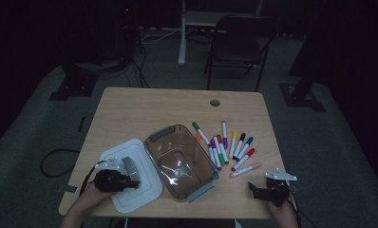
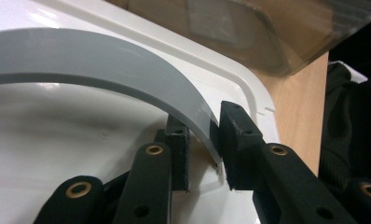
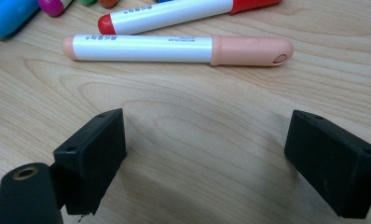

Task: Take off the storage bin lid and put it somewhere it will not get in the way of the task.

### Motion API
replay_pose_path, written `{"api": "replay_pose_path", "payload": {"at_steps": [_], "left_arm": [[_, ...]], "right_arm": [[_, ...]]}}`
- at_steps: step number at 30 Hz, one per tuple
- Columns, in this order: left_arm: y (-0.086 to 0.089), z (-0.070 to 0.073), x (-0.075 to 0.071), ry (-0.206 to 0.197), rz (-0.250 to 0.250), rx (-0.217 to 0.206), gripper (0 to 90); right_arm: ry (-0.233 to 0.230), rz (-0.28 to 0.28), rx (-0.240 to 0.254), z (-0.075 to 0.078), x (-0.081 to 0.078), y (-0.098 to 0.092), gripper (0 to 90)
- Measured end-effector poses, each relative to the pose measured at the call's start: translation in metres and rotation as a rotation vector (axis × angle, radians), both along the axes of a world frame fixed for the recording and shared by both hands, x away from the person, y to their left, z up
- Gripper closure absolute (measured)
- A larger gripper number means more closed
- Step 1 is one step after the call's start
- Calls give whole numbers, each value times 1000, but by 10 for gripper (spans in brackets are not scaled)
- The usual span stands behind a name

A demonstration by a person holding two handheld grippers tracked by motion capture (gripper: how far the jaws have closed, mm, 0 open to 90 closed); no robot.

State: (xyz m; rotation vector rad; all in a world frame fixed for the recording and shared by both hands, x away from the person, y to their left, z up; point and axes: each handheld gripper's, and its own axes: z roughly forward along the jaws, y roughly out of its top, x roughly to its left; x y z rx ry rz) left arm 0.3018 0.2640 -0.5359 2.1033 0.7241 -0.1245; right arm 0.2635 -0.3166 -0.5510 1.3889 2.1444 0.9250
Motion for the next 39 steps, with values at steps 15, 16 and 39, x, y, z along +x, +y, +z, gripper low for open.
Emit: {"api": "replay_pose_path", "payload": {"at_steps": [15,16,39], "left_arm": [[6,8,-9,-39,75,34,336],[8,8,-10,-49,87,32,316],[76,9,-29,-224,598,271,21]], "right_arm": [[0,-1,0,0,0,0,124],[0,-1,1,0,0,0,124],[1,-27,0,0,-1,-2,123]]}}
